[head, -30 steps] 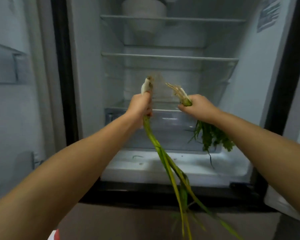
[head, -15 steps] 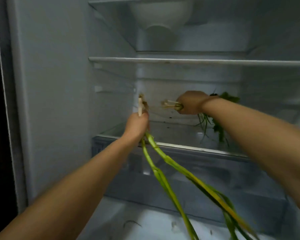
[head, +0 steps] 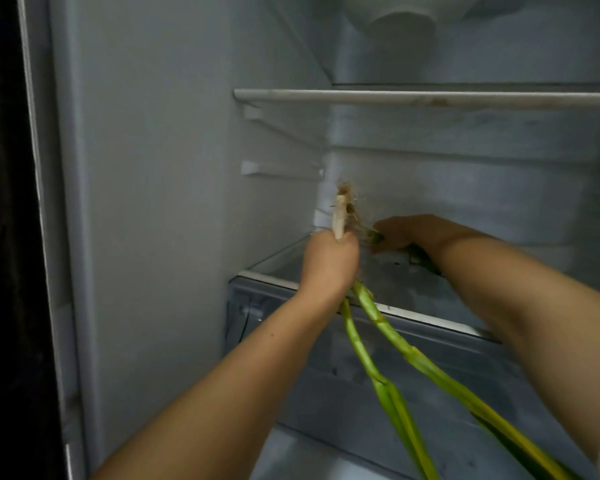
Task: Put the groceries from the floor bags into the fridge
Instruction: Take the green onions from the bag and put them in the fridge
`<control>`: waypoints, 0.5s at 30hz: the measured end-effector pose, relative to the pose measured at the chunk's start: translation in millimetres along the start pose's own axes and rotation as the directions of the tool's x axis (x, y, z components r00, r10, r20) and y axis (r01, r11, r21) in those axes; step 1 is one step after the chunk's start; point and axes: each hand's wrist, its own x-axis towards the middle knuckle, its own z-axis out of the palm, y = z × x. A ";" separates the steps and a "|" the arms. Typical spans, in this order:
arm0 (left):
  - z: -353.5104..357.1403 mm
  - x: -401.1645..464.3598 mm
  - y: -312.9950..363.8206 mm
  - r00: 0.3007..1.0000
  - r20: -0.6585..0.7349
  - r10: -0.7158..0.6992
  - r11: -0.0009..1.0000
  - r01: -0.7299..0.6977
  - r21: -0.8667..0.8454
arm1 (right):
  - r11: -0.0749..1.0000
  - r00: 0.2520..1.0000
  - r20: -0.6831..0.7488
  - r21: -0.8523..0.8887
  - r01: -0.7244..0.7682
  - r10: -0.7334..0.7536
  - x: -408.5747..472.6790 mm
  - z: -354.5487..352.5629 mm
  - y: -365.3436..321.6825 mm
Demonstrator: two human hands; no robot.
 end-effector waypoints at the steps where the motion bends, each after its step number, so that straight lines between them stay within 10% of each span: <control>1: 0.2 0.1 -0.6 1.000 0.006 0.001 1.000 -0.001 -0.001 | 1.000 1.000 0.020 0.010 -0.009 0.008 2.4 -0.1 -0.2; 7: 1.1 0.8 -2.3 0.999 0.033 0.014 1.000 -0.015 0.024 | 0.989 0.993 0.107 0.131 -0.061 0.047 -18.0 -9.7 -1.6; 11: -0.9 -2.2 -0.8 1.000 0.026 -0.005 1.000 0.006 -0.018 | 0.900 0.996 -0.092 0.434 0.045 -0.006 -67.0 -33.4 -16.7; 15: -6.2 -2.4 6.3 0.997 -0.071 0.022 0.957 -0.041 -0.287 | 0.343 0.971 -0.139 0.918 0.200 -0.194 -142.4 -44.5 -53.8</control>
